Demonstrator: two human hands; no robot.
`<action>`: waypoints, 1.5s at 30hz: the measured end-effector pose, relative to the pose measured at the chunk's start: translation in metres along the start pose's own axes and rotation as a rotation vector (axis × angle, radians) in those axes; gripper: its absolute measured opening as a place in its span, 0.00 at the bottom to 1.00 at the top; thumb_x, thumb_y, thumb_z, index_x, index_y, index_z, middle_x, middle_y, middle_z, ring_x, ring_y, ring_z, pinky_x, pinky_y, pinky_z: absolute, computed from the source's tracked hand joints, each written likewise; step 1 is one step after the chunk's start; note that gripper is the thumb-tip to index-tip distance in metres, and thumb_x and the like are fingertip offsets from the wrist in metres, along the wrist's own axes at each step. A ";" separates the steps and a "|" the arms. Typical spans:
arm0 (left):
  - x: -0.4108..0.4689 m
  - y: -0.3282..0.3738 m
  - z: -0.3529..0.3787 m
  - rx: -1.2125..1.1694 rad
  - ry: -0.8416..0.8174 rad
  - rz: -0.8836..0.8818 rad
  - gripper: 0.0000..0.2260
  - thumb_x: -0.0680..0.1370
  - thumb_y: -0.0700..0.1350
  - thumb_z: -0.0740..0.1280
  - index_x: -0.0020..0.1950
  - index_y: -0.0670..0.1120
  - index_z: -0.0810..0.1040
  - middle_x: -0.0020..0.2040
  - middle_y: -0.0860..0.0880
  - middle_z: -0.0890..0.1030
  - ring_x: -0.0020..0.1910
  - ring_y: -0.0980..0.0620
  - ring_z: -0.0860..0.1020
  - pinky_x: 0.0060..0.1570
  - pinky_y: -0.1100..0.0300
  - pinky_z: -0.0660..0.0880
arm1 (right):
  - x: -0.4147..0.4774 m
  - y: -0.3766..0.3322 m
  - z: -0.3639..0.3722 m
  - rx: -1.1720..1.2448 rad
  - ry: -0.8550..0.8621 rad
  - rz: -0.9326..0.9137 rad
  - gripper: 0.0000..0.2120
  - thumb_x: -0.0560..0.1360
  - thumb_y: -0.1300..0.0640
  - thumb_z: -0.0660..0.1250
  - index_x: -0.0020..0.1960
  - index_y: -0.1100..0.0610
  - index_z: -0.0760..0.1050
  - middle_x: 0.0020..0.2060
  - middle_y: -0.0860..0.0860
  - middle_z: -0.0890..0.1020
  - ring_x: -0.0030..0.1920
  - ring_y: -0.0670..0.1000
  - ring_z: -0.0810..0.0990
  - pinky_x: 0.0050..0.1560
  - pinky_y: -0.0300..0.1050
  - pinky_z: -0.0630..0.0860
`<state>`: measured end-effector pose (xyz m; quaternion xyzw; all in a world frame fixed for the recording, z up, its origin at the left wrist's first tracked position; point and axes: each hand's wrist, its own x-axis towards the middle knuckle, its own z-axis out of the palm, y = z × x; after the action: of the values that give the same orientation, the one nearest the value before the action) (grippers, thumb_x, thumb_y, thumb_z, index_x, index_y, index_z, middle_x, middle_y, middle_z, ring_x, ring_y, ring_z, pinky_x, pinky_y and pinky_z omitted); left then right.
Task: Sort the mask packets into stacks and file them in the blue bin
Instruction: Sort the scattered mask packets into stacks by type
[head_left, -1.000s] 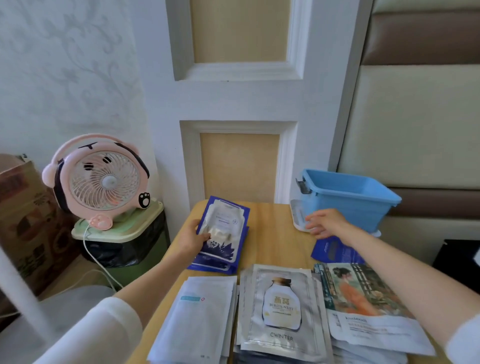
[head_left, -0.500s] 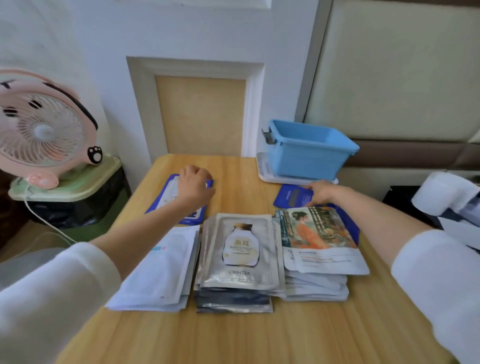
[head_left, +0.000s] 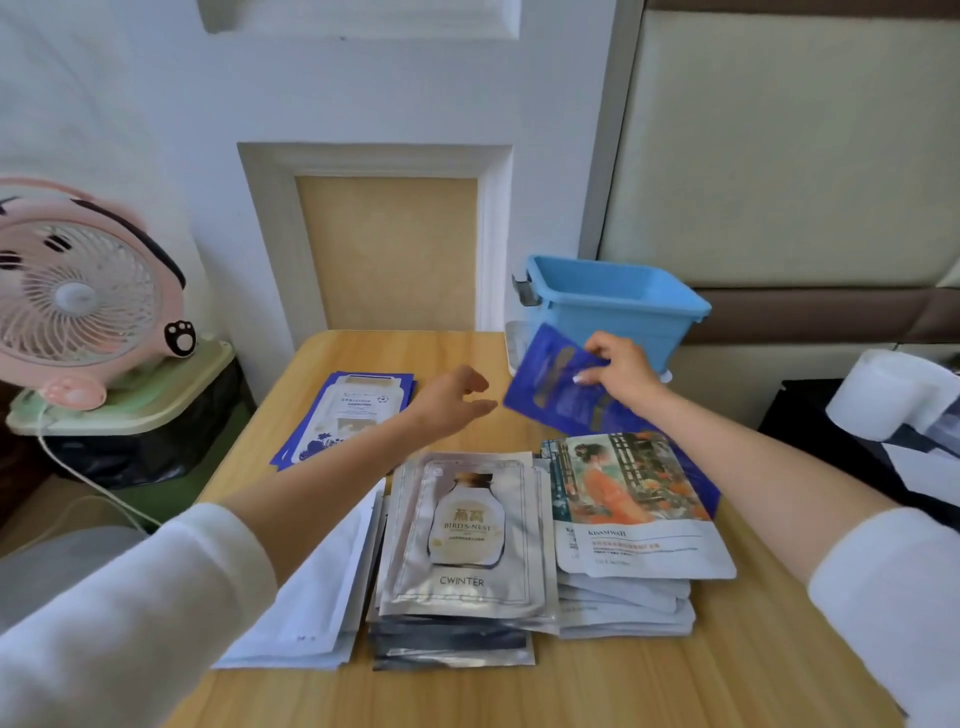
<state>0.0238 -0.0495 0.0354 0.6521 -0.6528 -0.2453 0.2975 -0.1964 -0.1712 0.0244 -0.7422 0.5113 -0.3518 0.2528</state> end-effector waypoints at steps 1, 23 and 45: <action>0.000 0.001 -0.001 -0.086 0.000 -0.017 0.22 0.76 0.48 0.68 0.67 0.42 0.68 0.67 0.46 0.73 0.65 0.50 0.71 0.62 0.57 0.69 | 0.000 -0.015 -0.001 0.136 0.036 0.002 0.16 0.67 0.70 0.73 0.38 0.55 0.69 0.36 0.50 0.76 0.39 0.47 0.74 0.42 0.42 0.72; -0.018 -0.042 -0.067 -0.817 0.140 -0.270 0.13 0.77 0.35 0.64 0.61 0.41 0.72 0.45 0.43 0.78 0.39 0.52 0.78 0.29 0.66 0.78 | -0.019 -0.008 -0.037 -0.482 -0.277 0.271 0.26 0.73 0.55 0.71 0.68 0.58 0.69 0.66 0.55 0.73 0.66 0.56 0.72 0.65 0.47 0.69; -0.034 -0.107 -0.076 -0.109 0.376 -0.636 0.25 0.73 0.42 0.71 0.69 0.42 0.69 0.59 0.39 0.73 0.55 0.41 0.72 0.60 0.47 0.69 | -0.027 0.035 -0.063 -0.300 0.309 0.080 0.07 0.71 0.71 0.63 0.40 0.62 0.76 0.39 0.60 0.80 0.42 0.61 0.78 0.38 0.47 0.70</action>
<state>0.1521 -0.0131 0.0111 0.8392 -0.3375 -0.2357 0.3554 -0.2724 -0.1594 0.0311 -0.6880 0.6195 -0.3711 0.0717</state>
